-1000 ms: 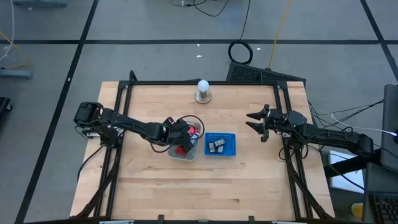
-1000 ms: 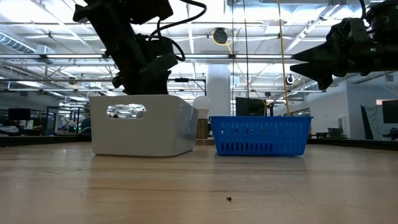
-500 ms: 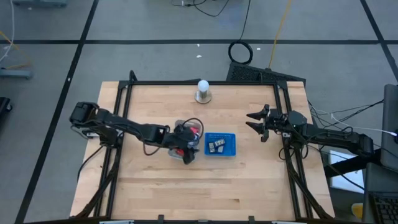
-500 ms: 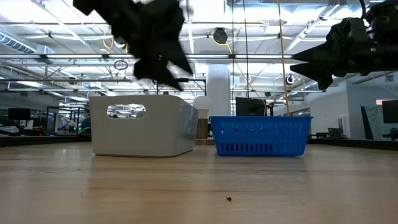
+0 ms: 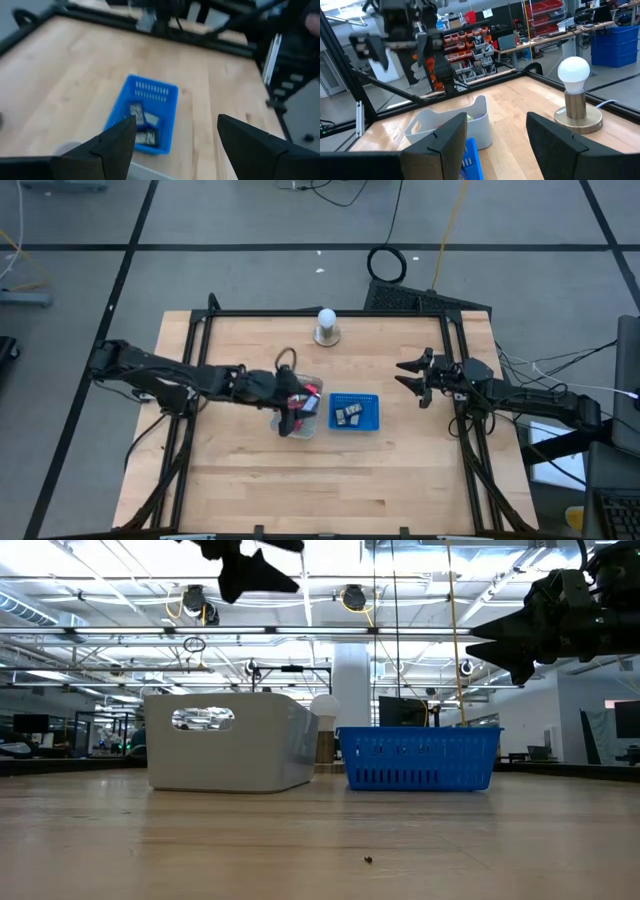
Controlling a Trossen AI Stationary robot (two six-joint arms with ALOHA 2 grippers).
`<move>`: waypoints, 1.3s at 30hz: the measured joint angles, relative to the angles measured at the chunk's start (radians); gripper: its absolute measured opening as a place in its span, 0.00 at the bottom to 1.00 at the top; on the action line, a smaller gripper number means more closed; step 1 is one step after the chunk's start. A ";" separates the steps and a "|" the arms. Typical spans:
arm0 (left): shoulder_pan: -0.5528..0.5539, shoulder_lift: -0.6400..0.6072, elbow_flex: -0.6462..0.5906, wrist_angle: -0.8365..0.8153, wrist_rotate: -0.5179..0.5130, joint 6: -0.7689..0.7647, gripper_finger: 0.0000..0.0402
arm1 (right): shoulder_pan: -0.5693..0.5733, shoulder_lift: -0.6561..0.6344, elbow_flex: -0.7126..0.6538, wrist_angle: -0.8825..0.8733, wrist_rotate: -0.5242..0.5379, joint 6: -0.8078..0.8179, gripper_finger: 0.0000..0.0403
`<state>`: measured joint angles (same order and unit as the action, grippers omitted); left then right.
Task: Pick & Place Office items
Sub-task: Return to Home Position
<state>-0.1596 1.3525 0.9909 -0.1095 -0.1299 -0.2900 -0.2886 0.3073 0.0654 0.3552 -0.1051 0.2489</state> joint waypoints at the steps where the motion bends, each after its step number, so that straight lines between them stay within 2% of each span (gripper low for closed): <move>1: 0.007 -0.014 0.000 0.001 0.000 -0.002 0.70 | 0.000 0.000 0.000 -0.001 0.000 0.000 0.49; 10: 0.030 -0.156 -0.001 -0.017 0.001 0.148 0.63 | 0.000 0.000 0.000 -0.001 0.000 0.000 0.49; 14: 0.034 -0.247 -0.015 -0.058 -0.002 0.154 0.60 | 0.000 0.000 0.000 -0.001 0.000 0.000 0.49; 17: 0.037 -0.322 -0.080 -0.062 -0.048 0.164 0.58 | 0.000 0.000 0.000 -0.001 0.000 0.000 0.49; 22: 0.026 -0.452 -0.222 -0.068 -0.230 0.123 0.57 | 0.000 0.000 0.000 0.000 0.000 0.000 0.49; 29: 0.035 -0.631 -0.439 0.090 -0.235 0.052 0.58 | 0.000 0.000 0.000 -0.001 0.000 0.000 0.49; 32: 0.045 -0.697 -0.524 0.162 -0.188 0.096 0.59 | 0.000 0.000 0.000 -0.001 0.000 0.000 0.49; 39: 0.066 -0.826 -0.685 0.301 0.105 0.297 0.56 | 0.000 0.000 0.000 -0.001 0.000 0.000 0.49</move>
<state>-0.0936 0.5263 0.3061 0.1918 -0.0247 0.0069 -0.2886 0.3073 0.0654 0.3546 -0.1051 0.2485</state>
